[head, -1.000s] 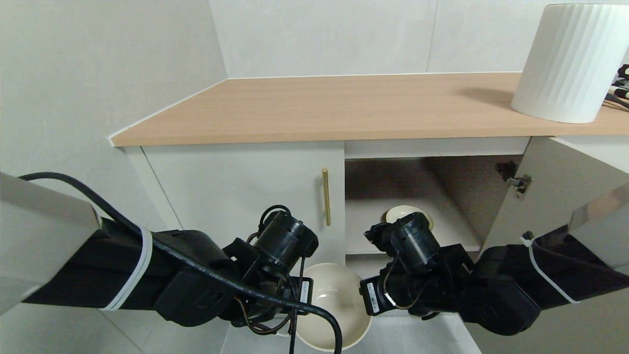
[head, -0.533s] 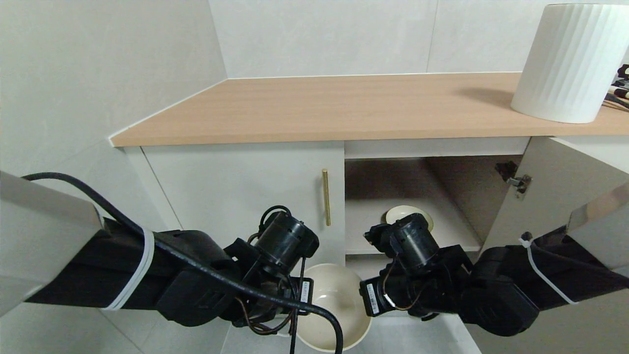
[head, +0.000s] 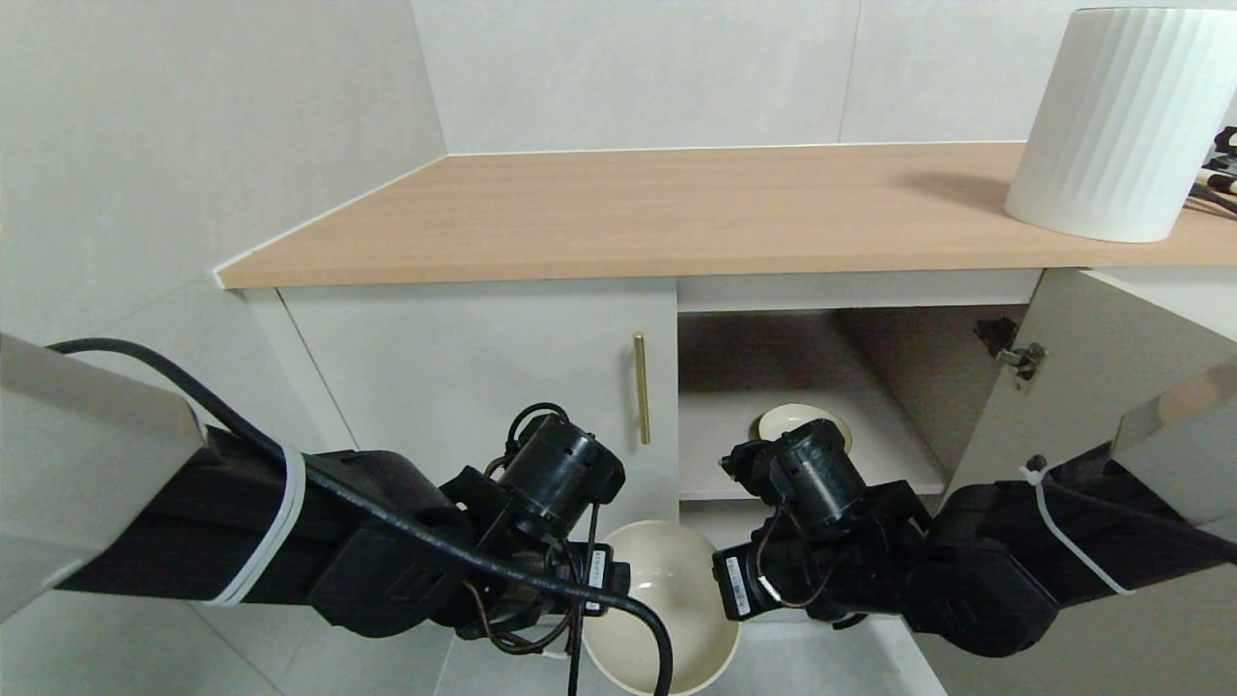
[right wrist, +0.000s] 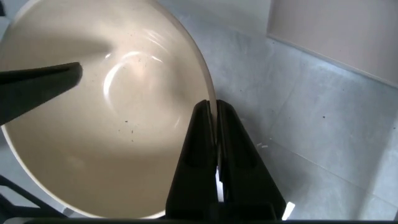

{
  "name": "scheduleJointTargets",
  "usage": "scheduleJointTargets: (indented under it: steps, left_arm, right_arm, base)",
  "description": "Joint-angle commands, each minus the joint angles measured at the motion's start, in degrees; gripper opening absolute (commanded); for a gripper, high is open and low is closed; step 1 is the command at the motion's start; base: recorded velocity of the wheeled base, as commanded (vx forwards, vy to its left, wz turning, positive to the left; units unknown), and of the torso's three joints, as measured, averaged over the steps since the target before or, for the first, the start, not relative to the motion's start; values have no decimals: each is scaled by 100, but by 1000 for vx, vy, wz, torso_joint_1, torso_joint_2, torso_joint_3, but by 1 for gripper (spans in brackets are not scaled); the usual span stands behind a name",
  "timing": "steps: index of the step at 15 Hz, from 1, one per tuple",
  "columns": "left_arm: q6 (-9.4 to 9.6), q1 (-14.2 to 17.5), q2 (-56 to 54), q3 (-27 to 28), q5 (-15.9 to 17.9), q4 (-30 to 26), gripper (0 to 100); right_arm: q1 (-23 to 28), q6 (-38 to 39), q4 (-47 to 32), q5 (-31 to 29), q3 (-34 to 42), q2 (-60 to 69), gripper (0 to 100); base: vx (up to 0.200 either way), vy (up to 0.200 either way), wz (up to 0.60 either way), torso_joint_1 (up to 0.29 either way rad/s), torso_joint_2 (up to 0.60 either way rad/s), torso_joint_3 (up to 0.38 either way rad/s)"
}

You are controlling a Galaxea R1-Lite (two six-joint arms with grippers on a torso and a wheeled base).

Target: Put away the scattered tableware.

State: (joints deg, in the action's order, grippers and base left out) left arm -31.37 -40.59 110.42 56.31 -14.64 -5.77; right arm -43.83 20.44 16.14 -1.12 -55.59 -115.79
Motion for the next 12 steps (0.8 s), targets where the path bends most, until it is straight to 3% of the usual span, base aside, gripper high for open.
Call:
scheduleJointTargets:
  steps: [1, 4, 12]
  left_arm:
    - [-1, -1, 6, -6, 5, 5, 100]
    - [-1, -1, -30, 3, 5, 5, 100]
    - [-1, 8, -47, 3, -56, 5, 100]
  right_arm:
    - [-3, -14, -14, 7, 22, -5, 0]
    - [76, -146, -217, -37, 39, -5, 0]
    - [1526, -199, -410, -670, -620, -418, 0]
  base:
    - [0, 0, 0, 0, 0, 0]
    - [0, 0, 0, 0, 0, 0]
    - [0, 0, 0, 0, 0, 0]
